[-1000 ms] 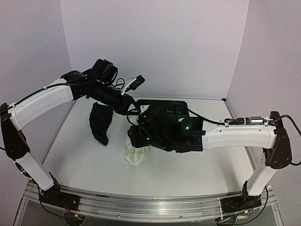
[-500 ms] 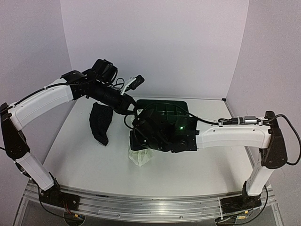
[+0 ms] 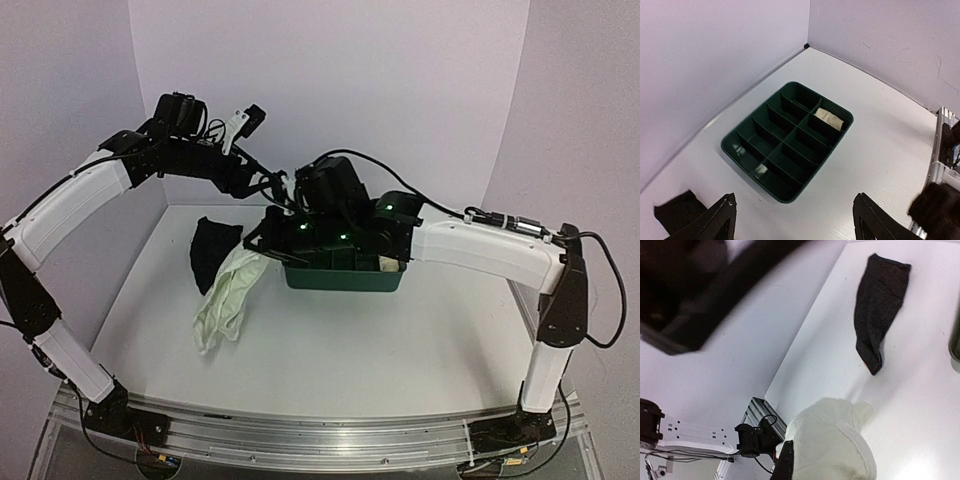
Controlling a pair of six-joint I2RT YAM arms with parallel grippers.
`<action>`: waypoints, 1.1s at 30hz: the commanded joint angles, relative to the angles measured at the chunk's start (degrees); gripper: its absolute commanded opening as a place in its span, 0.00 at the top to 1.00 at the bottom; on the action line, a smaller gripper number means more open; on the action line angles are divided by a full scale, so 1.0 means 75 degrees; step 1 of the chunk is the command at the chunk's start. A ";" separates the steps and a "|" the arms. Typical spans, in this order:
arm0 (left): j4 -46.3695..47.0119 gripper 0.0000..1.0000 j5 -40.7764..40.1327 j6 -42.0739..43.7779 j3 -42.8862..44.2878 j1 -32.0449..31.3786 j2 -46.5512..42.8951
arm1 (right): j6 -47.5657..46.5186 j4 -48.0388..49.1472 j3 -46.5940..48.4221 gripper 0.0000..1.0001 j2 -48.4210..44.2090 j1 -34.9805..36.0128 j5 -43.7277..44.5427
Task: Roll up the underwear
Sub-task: Flatten out the underwear at the center of the board.
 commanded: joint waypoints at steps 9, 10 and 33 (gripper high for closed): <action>-0.0178 0.29 0.0883 0.3147 -0.3351 -0.1033 -0.1379 | 0.2675 0.0775 -0.5075 1.00 -0.1032 -0.0670 -0.0748; -0.0236 0.29 0.0850 0.3541 -0.3890 -0.1166 -0.1534 | 0.2735 0.0817 -0.5303 1.00 -0.1000 -0.0677 -0.0870; 0.2165 0.40 -0.0624 0.8668 -0.7421 -0.0777 -0.0441 | 0.2260 0.0968 -0.6035 1.00 -0.0709 -0.1046 -0.1009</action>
